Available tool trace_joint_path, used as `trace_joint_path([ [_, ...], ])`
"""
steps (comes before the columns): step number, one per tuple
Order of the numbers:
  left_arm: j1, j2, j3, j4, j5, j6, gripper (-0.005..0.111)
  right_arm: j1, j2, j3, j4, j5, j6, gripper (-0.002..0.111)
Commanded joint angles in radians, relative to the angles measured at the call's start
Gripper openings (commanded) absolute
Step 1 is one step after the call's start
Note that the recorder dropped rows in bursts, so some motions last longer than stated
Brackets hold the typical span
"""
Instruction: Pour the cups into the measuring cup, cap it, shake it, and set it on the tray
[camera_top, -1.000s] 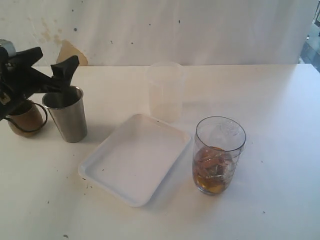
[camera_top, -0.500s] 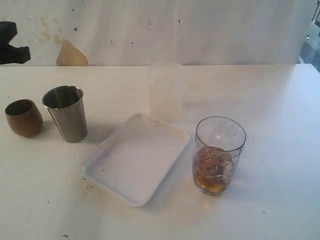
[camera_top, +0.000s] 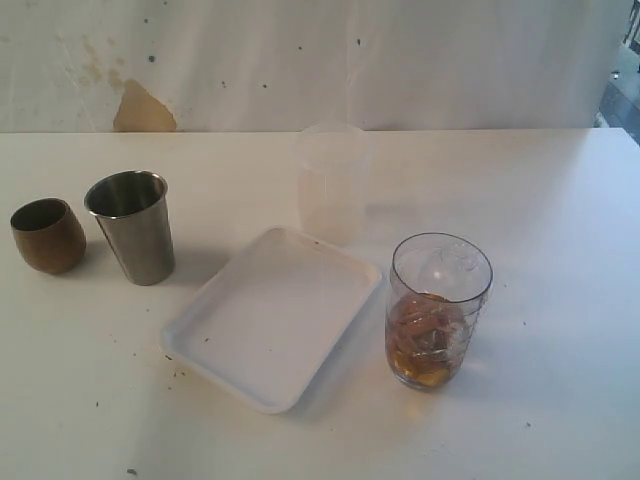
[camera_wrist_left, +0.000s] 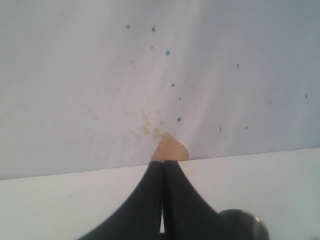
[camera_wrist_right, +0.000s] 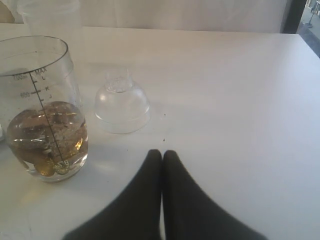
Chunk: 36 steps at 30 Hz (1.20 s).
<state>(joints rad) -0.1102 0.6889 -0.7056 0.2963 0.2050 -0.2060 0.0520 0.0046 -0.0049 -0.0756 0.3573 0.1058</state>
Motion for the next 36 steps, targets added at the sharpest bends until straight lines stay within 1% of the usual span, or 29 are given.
trace_joint_path([
  [1, -0.002, -0.186, -0.004, -0.074, 0.109, 0.005, 0.0, -0.006, -0.005, 0.005, -0.003, -0.007, 0.004, 0.0],
  [5, -0.004, -0.329, -0.004, -0.092, 0.17, 0.035, 0.0, -0.006, -0.005, 0.005, -0.003, -0.007, 0.004, 0.0],
  [8, -0.004, -0.429, 0.012, -0.111, 0.179, 0.057, 0.0, -0.006, -0.005, 0.005, -0.003, -0.007, 0.004, 0.0],
  [12, -0.004, -0.581, 0.075, -0.12, 0.176, 0.05, 0.0, -0.006, -0.005, 0.005, -0.003, -0.007, 0.004, 0.0],
  [16, -0.004, -0.688, 0.141, -0.12, 0.176, 0.05, 0.0, -0.006, -0.005, 0.005, -0.003, -0.007, 0.004, 0.0],
  [21, -0.004, -0.689, 0.182, -0.122, 0.19, 0.047, 0.0, -0.006, -0.005, 0.005, -0.003, -0.007, 0.004, 0.0],
  [26, -0.004, -0.689, 0.186, -0.115, 0.232, 0.05, 0.0, -0.006, -0.005, 0.005, -0.003, -0.007, 0.004, 0.0],
  [27, -0.004, -0.689, 0.186, -0.132, 0.235, 0.046, 0.0, -0.006, -0.005, 0.005, -0.003, -0.007, 0.004, 0.0],
  [36, -0.004, -0.689, 0.186, -0.146, 0.235, 0.049, 0.0, -0.006, -0.005, 0.005, -0.003, -0.007, 0.004, 0.0],
])
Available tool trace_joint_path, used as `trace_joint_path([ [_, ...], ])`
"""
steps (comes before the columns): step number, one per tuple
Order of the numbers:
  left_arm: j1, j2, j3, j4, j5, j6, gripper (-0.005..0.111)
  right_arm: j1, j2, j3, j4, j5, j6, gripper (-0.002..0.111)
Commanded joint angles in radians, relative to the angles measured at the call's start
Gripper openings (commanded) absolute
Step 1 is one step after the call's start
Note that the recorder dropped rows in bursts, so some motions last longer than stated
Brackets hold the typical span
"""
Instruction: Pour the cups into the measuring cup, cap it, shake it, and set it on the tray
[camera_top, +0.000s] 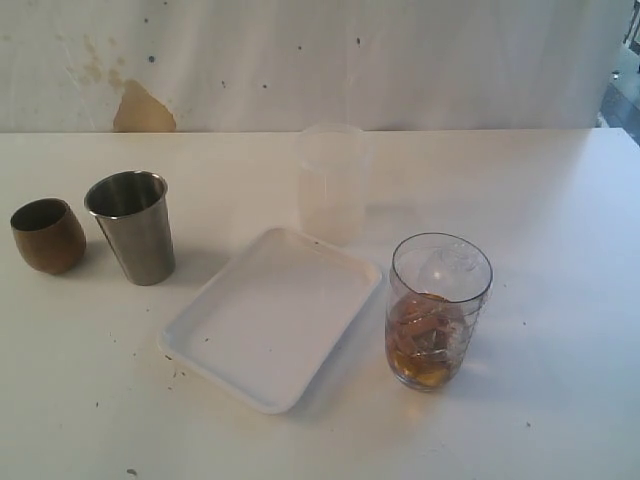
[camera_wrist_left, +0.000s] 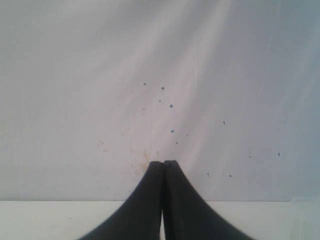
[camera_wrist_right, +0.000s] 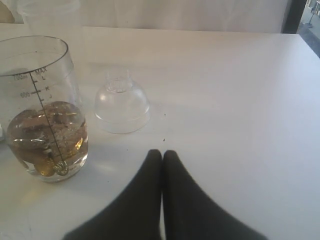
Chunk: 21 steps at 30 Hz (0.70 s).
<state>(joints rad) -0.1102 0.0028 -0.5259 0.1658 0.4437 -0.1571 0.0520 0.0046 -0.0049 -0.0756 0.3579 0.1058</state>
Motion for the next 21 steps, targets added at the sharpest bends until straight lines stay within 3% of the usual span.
trace_joint_path([
  [1, -0.004, -0.003, 0.007, -0.015, -0.004, 0.0, 0.0, -0.006, -0.005, 0.005, -0.003, -0.008, 0.004, 0.0],
  [12, -0.001, -0.003, 0.007, -0.017, -0.004, 0.0, 0.0, -0.006, -0.005, 0.005, -0.003, -0.008, 0.004, 0.0],
  [16, -0.001, -0.003, 0.007, -0.09, -0.004, 0.0, 0.0, -0.006, -0.005, 0.005, -0.003, -0.008, 0.004, 0.0],
  [21, 0.061, -0.003, 0.027, -0.125, -0.031, 0.0, 0.0, -0.006, -0.005, 0.005, -0.003, -0.008, 0.004, 0.0],
])
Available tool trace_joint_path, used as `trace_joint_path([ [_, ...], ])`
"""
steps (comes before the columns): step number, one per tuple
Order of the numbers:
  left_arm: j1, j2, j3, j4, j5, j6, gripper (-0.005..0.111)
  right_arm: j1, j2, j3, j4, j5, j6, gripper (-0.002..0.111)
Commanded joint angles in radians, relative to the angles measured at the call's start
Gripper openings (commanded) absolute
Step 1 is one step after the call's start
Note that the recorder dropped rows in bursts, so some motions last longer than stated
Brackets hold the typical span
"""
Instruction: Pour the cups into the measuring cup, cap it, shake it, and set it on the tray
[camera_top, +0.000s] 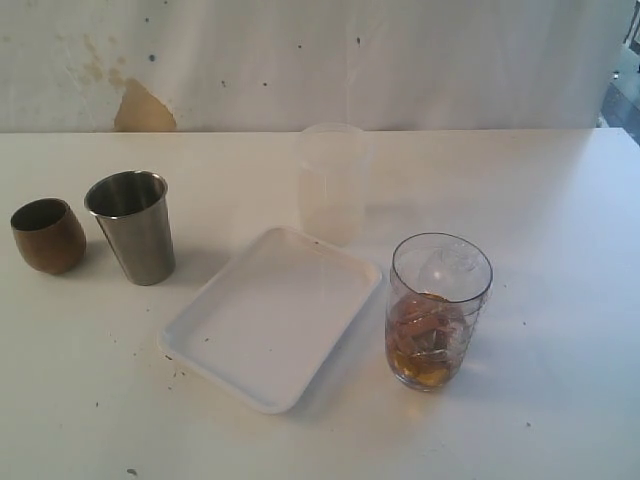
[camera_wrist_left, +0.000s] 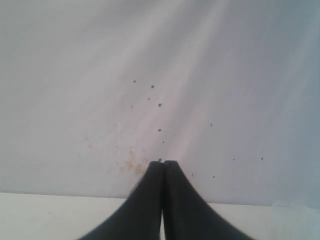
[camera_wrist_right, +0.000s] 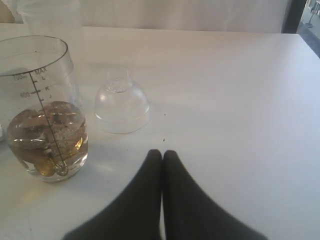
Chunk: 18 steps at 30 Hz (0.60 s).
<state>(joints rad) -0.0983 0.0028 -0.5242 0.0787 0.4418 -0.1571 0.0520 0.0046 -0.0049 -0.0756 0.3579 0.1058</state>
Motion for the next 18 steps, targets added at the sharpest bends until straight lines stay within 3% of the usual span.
trace_joint_path([
  [1, 0.081, -0.003, 0.03, -0.07, -0.031, 0.0, 0.0, -0.006, -0.005, 0.005, -0.003, -0.008, 0.004, 0.0],
  [6, 0.172, -0.003, 0.096, -0.167, -0.033, 0.0, 0.0, -0.006, -0.005, 0.005, -0.003, -0.008, 0.004, 0.0],
  [18, 0.179, -0.003, 0.381, -0.12, -0.093, 0.0, 0.0, -0.006, -0.005, 0.005, -0.003, -0.008, 0.004, 0.0],
])
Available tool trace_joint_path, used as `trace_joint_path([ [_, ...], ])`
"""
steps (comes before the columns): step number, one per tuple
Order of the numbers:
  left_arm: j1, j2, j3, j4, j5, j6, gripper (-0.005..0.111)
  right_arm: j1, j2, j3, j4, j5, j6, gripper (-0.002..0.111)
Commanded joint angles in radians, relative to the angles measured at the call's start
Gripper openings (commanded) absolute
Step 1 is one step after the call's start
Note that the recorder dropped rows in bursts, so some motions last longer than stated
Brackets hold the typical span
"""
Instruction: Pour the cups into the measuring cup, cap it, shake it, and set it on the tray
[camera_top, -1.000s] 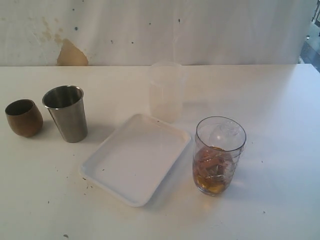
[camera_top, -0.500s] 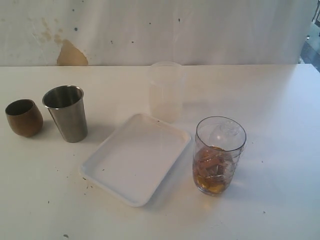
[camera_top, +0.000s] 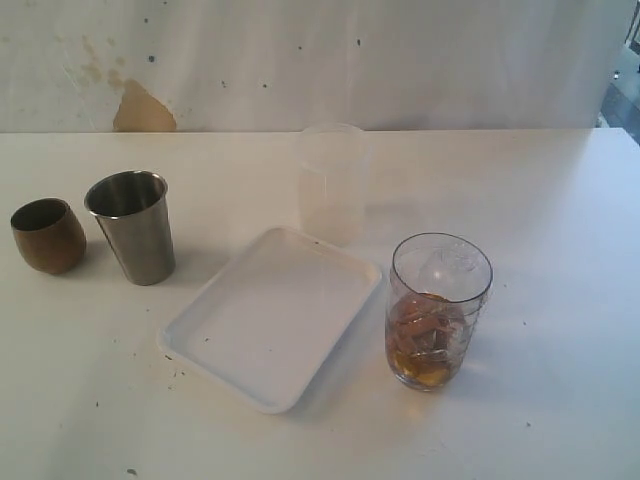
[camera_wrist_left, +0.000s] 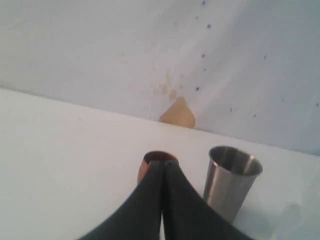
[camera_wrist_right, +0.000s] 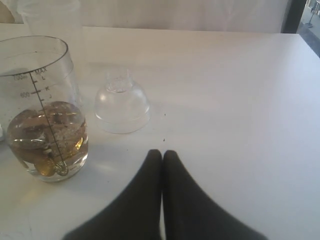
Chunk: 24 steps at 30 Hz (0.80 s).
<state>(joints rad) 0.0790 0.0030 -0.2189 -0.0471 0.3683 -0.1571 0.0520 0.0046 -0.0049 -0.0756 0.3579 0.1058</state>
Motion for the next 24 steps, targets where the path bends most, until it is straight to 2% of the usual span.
trace_joint_path([
  [1, 0.001, -0.003, 0.098, 0.006, -0.031, 0.0, 0.0, -0.006, -0.005, 0.005, -0.003, -0.008, 0.004, 0.0],
  [6, 0.001, -0.003, 0.16, 0.012, -0.042, 0.0, 0.0, -0.006, -0.005, 0.005, -0.003, -0.008, 0.06, 0.0],
  [8, 0.001, -0.003, 0.219, 0.047, -0.089, 0.0, 0.0, -0.006, -0.005, 0.005, -0.003, -0.008, 0.06, 0.0],
  [12, 0.0, -0.003, 0.219, 0.053, -0.143, 0.0, 0.0, -0.006, -0.005, 0.005, -0.003, -0.008, 0.06, 0.0],
  [24, 0.0, -0.003, 0.219, 0.053, -0.131, 0.0, 0.0, -0.006, -0.005, 0.005, -0.003, -0.008, 0.06, 0.0],
])
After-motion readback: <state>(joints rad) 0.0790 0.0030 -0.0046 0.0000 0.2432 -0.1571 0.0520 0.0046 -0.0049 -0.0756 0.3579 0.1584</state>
